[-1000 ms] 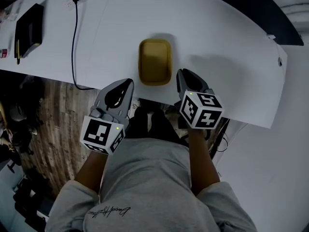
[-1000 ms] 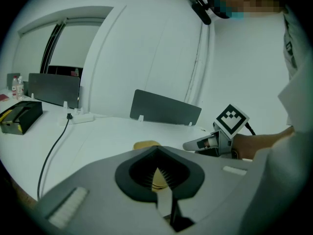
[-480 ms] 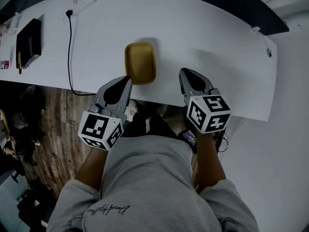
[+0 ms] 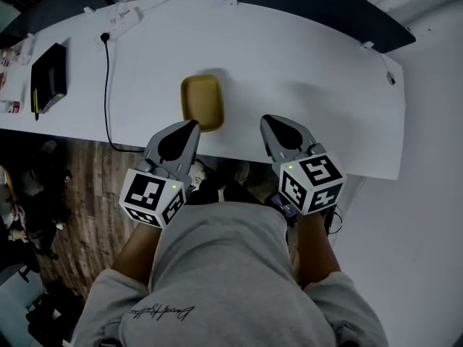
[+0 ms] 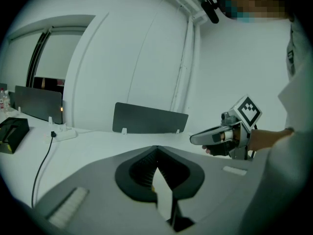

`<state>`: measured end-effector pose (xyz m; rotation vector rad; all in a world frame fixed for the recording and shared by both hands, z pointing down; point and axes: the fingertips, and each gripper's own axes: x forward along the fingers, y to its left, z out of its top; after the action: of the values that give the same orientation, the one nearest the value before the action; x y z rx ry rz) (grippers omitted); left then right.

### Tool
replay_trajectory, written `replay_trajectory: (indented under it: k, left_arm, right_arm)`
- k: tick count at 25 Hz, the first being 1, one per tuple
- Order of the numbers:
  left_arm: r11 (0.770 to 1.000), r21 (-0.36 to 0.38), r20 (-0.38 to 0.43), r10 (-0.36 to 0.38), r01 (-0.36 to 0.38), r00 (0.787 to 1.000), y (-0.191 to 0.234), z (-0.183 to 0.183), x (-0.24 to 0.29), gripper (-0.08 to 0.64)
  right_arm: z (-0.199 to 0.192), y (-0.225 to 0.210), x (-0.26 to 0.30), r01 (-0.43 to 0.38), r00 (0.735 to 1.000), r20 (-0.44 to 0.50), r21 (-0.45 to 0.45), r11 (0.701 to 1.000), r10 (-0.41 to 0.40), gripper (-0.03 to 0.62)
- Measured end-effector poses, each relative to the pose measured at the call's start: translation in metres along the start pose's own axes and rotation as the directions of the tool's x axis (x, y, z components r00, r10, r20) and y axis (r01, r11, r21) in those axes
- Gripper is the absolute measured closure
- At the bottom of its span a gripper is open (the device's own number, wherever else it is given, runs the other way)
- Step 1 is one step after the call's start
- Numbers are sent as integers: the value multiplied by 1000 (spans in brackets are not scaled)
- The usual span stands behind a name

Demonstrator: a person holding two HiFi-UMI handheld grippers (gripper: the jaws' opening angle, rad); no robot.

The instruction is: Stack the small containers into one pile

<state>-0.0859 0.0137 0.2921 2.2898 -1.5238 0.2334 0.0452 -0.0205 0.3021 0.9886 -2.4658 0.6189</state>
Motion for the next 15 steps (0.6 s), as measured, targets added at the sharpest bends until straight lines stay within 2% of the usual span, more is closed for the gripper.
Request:
replay_trajectory:
  k: [5, 10, 15]
  left_arm:
    - [1000, 5, -6, -7, 7, 1000, -10, 1, -7, 558]
    - [999, 29, 2, 16, -16, 1000, -13, 7, -15, 558]
    - [999, 24, 10, 23, -23, 1000, -12, 9, -16, 558]
  right_arm:
    - [6, 11, -15, -15, 1000, 21, -8, 1000, 15, 578]
    - [14, 19, -18, -42, 999, 31, -21, 999, 43, 578]
    - [15, 26, -15, -68, 997, 27, -33, 997, 68, 578]
